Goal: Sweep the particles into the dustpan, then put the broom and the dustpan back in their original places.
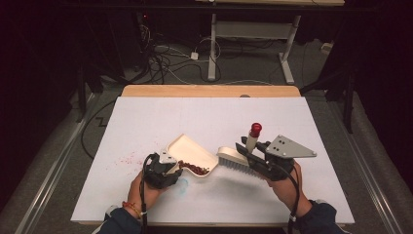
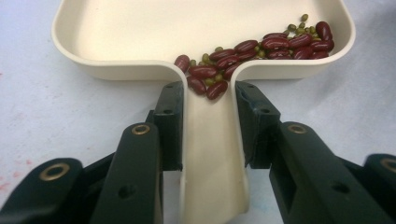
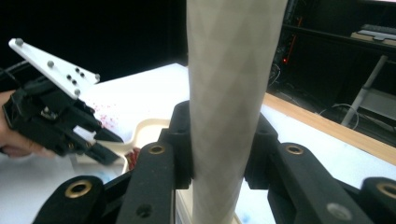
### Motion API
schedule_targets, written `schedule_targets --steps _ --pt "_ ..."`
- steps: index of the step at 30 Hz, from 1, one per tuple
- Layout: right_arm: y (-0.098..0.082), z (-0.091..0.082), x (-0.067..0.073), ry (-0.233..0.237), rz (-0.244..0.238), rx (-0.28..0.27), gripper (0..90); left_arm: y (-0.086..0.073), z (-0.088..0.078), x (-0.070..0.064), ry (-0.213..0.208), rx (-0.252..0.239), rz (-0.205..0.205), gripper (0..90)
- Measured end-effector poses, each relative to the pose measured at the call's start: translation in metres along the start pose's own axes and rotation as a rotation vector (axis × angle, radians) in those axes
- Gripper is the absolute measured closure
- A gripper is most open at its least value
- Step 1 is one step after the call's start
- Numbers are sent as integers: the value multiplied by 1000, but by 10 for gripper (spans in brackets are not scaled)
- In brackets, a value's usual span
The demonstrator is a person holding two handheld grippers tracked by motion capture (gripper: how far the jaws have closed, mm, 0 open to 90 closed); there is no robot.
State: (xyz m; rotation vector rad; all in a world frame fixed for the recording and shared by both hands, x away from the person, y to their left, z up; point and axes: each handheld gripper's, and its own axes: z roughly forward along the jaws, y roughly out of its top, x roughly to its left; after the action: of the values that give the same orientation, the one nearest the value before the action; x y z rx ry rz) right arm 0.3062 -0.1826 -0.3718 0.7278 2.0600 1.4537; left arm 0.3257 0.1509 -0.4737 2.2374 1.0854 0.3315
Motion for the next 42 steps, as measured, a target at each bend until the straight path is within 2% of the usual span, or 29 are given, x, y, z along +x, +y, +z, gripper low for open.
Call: schedule_targets --steps 6,11,19,23,26,31,36,42 --pt "-6 -17 -15 -20 5 16 703 -2 -2 5 1 1 -3 639" --pt "-11 -27 -24 -20 -7 44 703 -7 -6 10 30 -4 -18 639" --pt "-22 -42 -32 -13 -1 81 703 -15 -14 22 48 -14 -46 638" --pt "-27 -50 -35 -14 -10 120 703 -19 -16 26 52 -14 -52 638" --pt "-29 -56 -39 -9 9 125 703 -21 -18 28 64 -13 -51 639" --pt "-32 -65 -46 -8 9 153 703 -26 -20 33 85 -16 -66 638" --pt "-37 -74 -52 37 29 201 703 -32 -24 38 124 -19 -97 638" --pt "-41 -72 -66 31 51 258 703 -36 -25 46 156 -24 -163 638"
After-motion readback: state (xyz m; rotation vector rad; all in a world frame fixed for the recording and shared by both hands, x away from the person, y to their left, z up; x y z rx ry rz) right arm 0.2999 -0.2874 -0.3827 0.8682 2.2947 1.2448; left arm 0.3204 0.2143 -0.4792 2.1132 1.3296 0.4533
